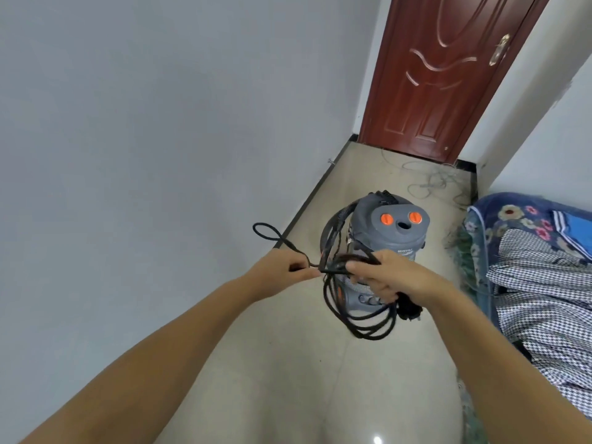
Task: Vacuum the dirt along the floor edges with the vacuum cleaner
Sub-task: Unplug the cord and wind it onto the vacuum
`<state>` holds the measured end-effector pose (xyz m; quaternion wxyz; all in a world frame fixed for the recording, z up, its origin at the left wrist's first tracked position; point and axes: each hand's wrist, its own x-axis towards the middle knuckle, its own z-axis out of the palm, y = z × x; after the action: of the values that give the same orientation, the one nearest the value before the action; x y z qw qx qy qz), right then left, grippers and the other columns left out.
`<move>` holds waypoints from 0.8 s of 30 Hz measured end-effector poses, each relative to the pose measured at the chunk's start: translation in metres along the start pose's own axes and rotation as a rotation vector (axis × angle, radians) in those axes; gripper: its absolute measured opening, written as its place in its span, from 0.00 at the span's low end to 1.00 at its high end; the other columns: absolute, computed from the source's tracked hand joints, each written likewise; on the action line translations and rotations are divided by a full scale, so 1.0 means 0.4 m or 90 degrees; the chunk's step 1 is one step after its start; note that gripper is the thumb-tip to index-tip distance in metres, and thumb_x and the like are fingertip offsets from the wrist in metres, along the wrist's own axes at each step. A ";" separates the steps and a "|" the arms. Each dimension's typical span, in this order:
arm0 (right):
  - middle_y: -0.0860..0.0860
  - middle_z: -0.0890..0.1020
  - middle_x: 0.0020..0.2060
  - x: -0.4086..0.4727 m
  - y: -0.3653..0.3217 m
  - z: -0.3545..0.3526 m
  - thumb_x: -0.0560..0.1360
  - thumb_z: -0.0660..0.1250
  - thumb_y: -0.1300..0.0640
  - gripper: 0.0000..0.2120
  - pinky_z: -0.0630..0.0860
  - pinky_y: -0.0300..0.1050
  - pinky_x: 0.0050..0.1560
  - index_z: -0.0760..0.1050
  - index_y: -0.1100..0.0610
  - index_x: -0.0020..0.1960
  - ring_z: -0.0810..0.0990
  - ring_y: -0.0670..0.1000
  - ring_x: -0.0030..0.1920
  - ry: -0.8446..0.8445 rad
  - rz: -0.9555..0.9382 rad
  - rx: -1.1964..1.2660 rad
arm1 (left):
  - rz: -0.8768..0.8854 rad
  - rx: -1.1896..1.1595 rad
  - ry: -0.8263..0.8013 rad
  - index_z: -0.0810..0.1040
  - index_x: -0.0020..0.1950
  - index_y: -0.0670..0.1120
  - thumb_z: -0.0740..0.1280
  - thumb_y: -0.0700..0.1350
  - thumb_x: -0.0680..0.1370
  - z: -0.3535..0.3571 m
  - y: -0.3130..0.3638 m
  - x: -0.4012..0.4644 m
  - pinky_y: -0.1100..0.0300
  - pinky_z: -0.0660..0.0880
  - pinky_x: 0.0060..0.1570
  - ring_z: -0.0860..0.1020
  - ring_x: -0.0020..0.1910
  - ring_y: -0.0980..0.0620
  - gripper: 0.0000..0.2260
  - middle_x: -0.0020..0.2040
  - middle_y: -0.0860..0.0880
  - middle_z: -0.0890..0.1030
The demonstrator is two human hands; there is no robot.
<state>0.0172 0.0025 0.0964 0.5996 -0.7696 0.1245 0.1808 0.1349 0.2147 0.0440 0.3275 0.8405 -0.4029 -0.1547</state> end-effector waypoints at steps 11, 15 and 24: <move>0.43 0.54 0.19 -0.093 0.025 -0.243 0.73 0.64 0.51 0.12 0.54 0.30 0.18 0.73 0.57 0.35 0.52 0.42 0.18 0.184 -0.101 0.296 | -0.105 -0.053 0.029 0.70 0.28 0.54 0.70 0.49 0.76 -0.055 -0.167 0.035 0.71 0.65 0.28 0.67 0.24 0.61 0.18 0.23 0.57 0.70; 0.45 0.49 0.25 -0.112 0.066 -0.346 0.81 0.54 0.52 0.22 0.50 0.34 0.19 0.71 0.55 0.30 0.47 0.45 0.22 0.328 -0.079 0.572 | -0.144 -0.032 0.012 0.66 0.29 0.50 0.69 0.56 0.76 -0.071 -0.231 0.073 0.69 0.62 0.27 0.65 0.24 0.60 0.20 0.23 0.57 0.66; 0.45 0.62 0.15 0.123 0.124 -0.500 0.83 0.52 0.55 0.18 0.56 0.31 0.15 0.62 0.55 0.35 0.59 0.42 0.14 0.524 0.026 0.646 | -0.036 0.211 -0.173 0.69 0.37 0.54 0.57 0.53 0.82 0.013 -0.150 0.336 0.63 0.63 0.35 0.71 0.36 0.55 0.14 0.34 0.55 0.73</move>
<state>0.0672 -0.2021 0.0750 0.7883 -0.3948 0.4280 -0.1987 0.2511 0.1356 0.0001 0.1228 0.8653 -0.4395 -0.2074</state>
